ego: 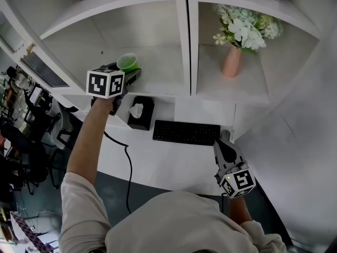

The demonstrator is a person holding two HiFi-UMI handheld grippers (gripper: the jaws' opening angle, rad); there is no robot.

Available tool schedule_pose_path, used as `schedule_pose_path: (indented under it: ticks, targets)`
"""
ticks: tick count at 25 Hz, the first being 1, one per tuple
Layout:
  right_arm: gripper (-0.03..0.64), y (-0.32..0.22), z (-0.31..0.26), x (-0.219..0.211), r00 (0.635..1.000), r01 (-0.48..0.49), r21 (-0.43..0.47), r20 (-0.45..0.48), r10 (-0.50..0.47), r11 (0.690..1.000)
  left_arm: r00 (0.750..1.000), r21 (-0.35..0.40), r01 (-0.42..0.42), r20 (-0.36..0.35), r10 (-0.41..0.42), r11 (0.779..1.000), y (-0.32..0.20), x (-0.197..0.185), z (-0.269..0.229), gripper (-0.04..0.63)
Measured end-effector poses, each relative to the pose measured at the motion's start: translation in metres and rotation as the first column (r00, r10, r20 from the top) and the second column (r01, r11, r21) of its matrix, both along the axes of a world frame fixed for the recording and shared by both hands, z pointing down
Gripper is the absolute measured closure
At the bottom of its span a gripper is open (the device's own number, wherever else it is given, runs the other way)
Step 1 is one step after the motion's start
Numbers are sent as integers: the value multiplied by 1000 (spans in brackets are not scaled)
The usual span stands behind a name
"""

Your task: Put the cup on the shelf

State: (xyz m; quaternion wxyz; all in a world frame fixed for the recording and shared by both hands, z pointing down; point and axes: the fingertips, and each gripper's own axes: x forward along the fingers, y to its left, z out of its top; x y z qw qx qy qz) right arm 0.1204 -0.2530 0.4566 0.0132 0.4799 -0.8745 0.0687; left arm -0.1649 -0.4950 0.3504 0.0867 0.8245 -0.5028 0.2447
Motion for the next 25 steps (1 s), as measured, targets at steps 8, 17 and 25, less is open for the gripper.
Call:
schedule_pose_path:
  ticks: [8,17,25]
  targets:
    - [613,0,-1,0,1000,1,1,0,-1,1000,1000,8,17,-6,-17,1000,0,-4,0,227]
    - [612,4,-4,-4,1000,11,7,-1,-11,1000,1000,17,22,-16,-21,1000,10,-11,-6,227]
    - [613,10,-12,-13,1000,29,23,-6,-29,999,999,37,23,-39,-22,999,28,-18,-16,227]
